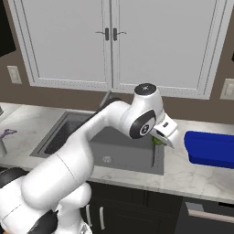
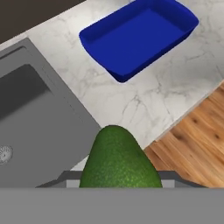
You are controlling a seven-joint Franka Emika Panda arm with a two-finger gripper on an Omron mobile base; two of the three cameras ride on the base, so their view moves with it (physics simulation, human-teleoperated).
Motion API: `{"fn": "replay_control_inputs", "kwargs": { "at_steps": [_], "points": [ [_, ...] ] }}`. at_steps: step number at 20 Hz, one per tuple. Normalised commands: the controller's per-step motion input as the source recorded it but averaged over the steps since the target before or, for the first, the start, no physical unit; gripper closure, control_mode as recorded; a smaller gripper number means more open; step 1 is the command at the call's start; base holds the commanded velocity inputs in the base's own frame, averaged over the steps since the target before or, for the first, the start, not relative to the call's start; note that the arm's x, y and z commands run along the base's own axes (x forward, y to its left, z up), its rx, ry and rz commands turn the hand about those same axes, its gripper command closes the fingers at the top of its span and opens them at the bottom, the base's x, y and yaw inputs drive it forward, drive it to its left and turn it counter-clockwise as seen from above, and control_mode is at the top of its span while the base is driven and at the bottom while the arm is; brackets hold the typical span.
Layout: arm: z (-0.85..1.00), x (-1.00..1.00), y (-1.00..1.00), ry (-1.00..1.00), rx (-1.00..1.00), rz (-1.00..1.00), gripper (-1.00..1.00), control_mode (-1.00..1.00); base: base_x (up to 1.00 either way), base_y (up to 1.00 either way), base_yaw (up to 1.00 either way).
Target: Pick up all produce items and place them in the sink. Turn on the sink faucet to wash them. Then turn the sink off and put them in the tray.
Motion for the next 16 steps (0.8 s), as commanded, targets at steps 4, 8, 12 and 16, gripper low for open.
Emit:
{"fn": "replay_control_inputs", "kwargs": {
  "at_steps": [4,8,12,16],
  "points": [
    [0.00,0.32,-0.63,0.01,0.00,-0.04,1.00,-1.00,0.00,0.00,0.00],
    [-0.01,0.42,-0.59,0.02,0.00,-0.01,1.00,-1.00,0.00,0.00,0.00],
    [-0.11,0.40,-0.50,0.01,0.02,0.00,1.00,-1.00,0.00,0.00,0.00],
    [-0.21,0.34,-0.34,0.00,0.01,0.00,1.00,-1.00,0.00,0.00,0.00]
  ]
}}
